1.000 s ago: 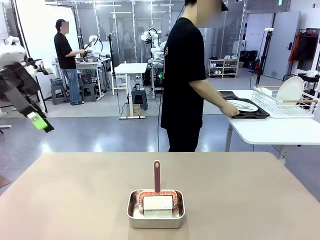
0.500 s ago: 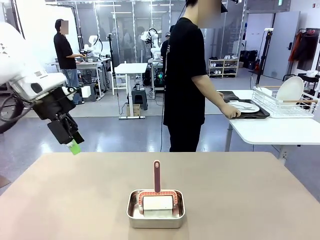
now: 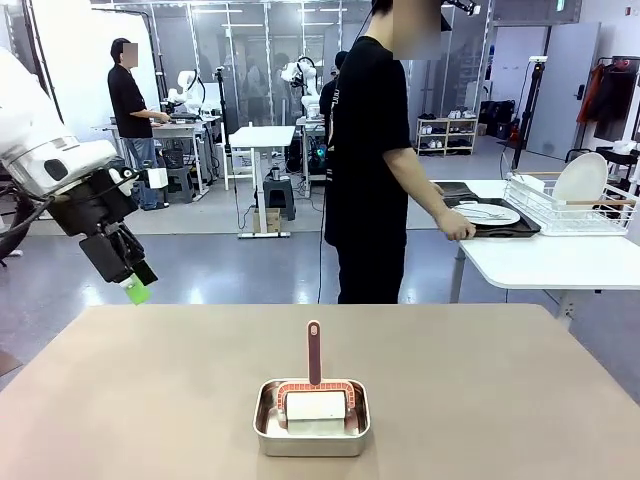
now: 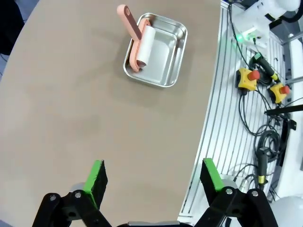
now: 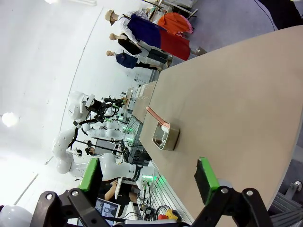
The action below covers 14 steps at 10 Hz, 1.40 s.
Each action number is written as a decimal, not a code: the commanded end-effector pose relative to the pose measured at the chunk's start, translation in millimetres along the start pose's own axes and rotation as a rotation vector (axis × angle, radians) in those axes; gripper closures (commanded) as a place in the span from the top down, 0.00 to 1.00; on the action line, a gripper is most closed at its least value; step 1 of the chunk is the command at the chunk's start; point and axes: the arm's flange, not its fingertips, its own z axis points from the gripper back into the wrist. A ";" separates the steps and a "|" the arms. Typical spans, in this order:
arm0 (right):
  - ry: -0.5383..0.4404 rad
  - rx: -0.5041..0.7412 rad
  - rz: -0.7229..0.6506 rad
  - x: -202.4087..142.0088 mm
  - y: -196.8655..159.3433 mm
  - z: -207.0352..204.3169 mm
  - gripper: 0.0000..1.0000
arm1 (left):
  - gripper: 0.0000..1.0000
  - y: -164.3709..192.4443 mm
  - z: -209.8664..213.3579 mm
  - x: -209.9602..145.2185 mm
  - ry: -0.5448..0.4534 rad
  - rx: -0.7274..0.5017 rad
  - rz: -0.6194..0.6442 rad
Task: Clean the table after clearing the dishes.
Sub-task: When the right (or left) Handle tray is removed, use the right hand (or left hand) to clean the right (or left) side of the table with the Lint Roller.
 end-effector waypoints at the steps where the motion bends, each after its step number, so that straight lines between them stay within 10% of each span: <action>1: 0.001 -0.008 0.011 -4.2 3.0 -1.9 1.00 | 1.00 4.3 -14.0 33.3 0.028 -0.016 -0.104; 8: 0.001 -0.008 0.011 -4.2 3.0 -1.9 1.00 | 1.00 34.5 -118.2 230.9 0.309 -0.010 -0.355; 14: 0.001 -0.008 0.011 -4.2 3.0 -1.9 1.00 | 1.00 43.2 -184.3 263.4 0.436 -0.081 -0.222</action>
